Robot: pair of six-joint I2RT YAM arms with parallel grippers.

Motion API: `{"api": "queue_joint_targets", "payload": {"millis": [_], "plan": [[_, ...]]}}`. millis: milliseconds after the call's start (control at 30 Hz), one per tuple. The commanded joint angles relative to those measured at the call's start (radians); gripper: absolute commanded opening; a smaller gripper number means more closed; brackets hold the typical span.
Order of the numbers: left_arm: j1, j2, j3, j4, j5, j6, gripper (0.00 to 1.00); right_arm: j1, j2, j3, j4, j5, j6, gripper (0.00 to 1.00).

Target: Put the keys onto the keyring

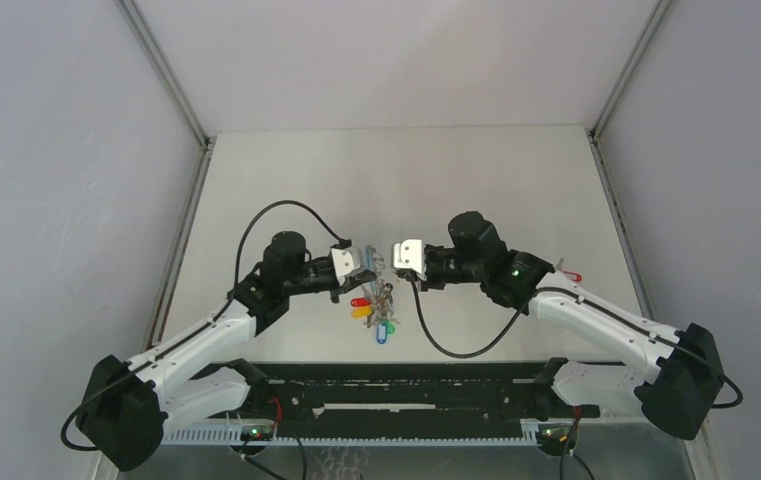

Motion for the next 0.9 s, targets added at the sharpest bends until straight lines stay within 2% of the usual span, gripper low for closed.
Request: {"api": "queue_joint_targets", "payload": {"millis": [0, 467, 867], "plan": [[-0.004, -0.027, -0.007, 0.053, 0.027, 0.023, 0.00, 0.025, 0.014, 0.051, -0.002, -0.006, -0.049, 0.00], [-0.004, -0.025, -0.006, 0.058, 0.048, 0.021, 0.00, 0.066, 0.074, 0.069, 0.038, 0.069, -0.065, 0.00], [-0.005, -0.026, -0.008, 0.067, 0.061, 0.018, 0.00, 0.075, 0.088, 0.069, 0.065, 0.067, -0.065, 0.00]]}}
